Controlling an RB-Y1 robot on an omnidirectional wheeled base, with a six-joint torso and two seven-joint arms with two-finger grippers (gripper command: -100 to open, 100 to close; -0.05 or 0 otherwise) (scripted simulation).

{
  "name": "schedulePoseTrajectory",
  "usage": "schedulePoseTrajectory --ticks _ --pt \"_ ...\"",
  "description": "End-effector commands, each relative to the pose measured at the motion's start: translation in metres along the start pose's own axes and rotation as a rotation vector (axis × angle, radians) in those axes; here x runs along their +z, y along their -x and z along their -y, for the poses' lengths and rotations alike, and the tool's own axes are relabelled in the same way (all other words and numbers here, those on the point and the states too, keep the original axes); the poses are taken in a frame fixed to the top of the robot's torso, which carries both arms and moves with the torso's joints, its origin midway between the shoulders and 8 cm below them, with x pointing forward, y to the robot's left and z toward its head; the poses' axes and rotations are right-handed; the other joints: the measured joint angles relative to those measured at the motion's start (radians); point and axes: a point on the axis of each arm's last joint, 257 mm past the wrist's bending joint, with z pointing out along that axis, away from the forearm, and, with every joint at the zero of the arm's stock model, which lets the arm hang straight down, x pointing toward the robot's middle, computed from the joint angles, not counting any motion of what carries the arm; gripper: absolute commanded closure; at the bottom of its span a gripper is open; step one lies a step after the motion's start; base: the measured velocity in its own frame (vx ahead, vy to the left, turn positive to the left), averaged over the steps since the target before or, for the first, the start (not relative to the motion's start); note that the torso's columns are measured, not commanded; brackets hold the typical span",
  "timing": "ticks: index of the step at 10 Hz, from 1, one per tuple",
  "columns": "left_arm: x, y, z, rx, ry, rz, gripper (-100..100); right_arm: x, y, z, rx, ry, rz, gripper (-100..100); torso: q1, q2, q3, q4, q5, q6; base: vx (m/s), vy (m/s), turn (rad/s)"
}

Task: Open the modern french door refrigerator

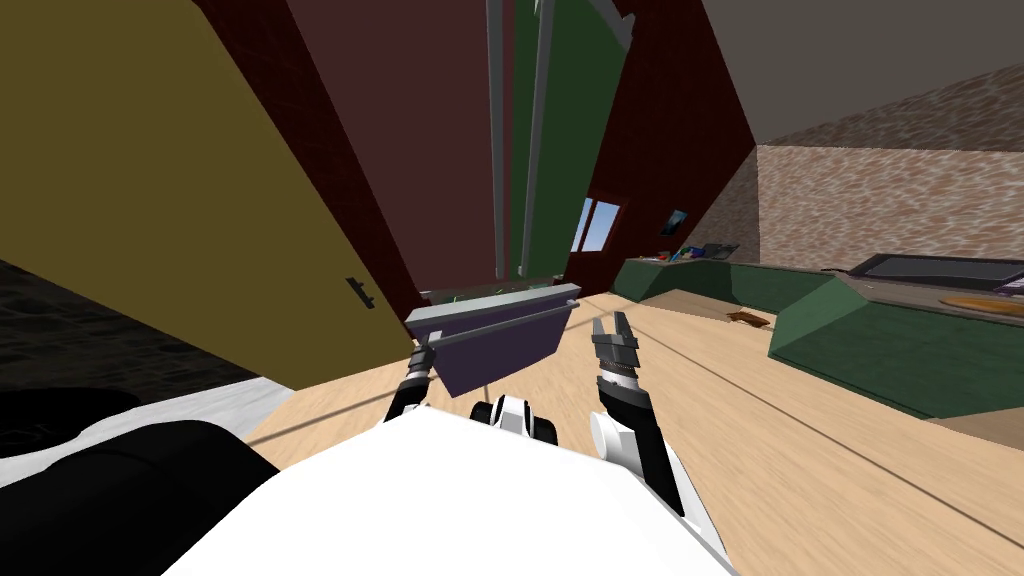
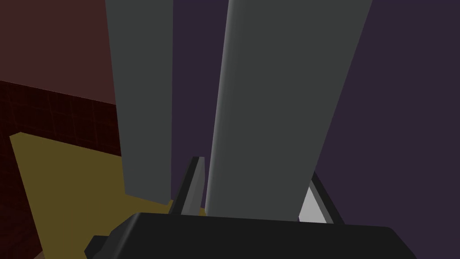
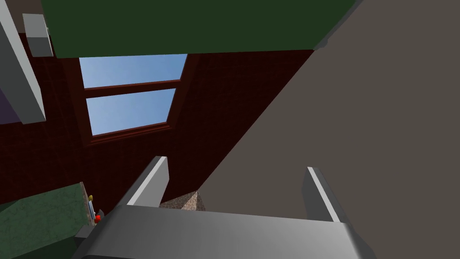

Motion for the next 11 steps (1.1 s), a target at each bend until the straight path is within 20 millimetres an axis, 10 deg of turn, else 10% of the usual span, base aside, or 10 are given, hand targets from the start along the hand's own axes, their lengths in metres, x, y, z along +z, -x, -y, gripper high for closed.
schedulePoseTrajectory --ticks 1,8,9,11 --pt "-0.003 -0.001 0.002 -0.001 -0.003 -0.004 100 0.0 0.0 0.0 0.0 0.0 0.0 0 -0.001 0.002 0.0 -0.001 0.001 0.0 -0.155 -0.099 0.013" --pt "-0.013 -0.003 0.004 -0.002 -0.004 -0.012 100 0.0 0.0 0.0 0.0 0.0 0.0 0 -0.003 0.005 0.003 -0.001 0.002 0.0 -0.15 -0.09 0.007" --pt "-0.013 0.004 0.013 0.0 0.001 -0.003 -100 0.0 0.0 0.0 0.0 0.0 0.0 0 -0.001 0.005 0.003 0.0 0.001 -0.001 -0.075 -0.049 -0.033" --pt "-0.013 0.006 0.021 0.0 -0.003 -0.001 -100 0.0 0.0 0.0 0.0 0.0 0.0 0 0.003 -0.004 -0.003 -0.001 0.001 -0.001 0.028 0.003 -0.016"
